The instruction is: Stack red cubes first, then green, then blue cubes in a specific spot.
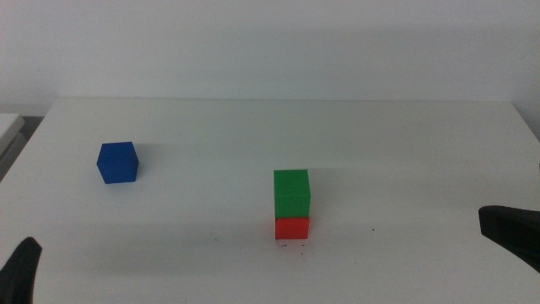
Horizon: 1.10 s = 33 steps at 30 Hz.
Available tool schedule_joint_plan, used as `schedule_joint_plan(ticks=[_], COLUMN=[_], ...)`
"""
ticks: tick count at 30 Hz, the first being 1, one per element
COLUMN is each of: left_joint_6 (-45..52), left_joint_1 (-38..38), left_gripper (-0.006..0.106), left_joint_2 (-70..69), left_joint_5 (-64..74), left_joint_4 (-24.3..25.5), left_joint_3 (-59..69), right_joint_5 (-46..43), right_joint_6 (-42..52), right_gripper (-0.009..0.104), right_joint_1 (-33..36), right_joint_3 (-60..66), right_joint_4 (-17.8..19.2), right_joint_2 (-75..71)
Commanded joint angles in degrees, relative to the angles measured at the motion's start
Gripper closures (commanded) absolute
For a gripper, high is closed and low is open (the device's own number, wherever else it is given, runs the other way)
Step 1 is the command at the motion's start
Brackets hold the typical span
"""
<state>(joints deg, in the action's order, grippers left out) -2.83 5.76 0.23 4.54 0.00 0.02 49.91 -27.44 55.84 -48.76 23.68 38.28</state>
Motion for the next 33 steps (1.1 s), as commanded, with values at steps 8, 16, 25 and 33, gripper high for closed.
schedule_joint_plan(ticks=[8, 16, 25, 33], left_joint_6=[-0.2, -3.4, -3.4, 0.0], left_joint_1=[-3.0, -3.6, -4.6, -5.7], left_gripper=[0.007, 0.007, 0.007, 0.007], left_joint_2=[19.4, 52.1, 83.0, 103.9], left_joint_5=[4.9, 36.6, 42.4, 47.1], left_joint_4=[0.0, 0.0, -0.5, -2.4], left_joint_3=[-18.0, -45.2, -65.4, -83.8], right_joint_5=[-0.3, -0.3, -0.3, -0.3], right_joint_6=[0.4, 0.4, 0.4, 0.4], right_gripper=[0.002, 0.002, 0.002, 0.002], right_joint_1=[0.1, 0.1, 0.1, 0.1], right_joint_3=[0.3, 0.3, 0.3, 0.3], right_joint_4=[0.3, 0.3, 0.3, 0.3], right_joint_2=[-0.2, -0.2, -0.2, -0.2])
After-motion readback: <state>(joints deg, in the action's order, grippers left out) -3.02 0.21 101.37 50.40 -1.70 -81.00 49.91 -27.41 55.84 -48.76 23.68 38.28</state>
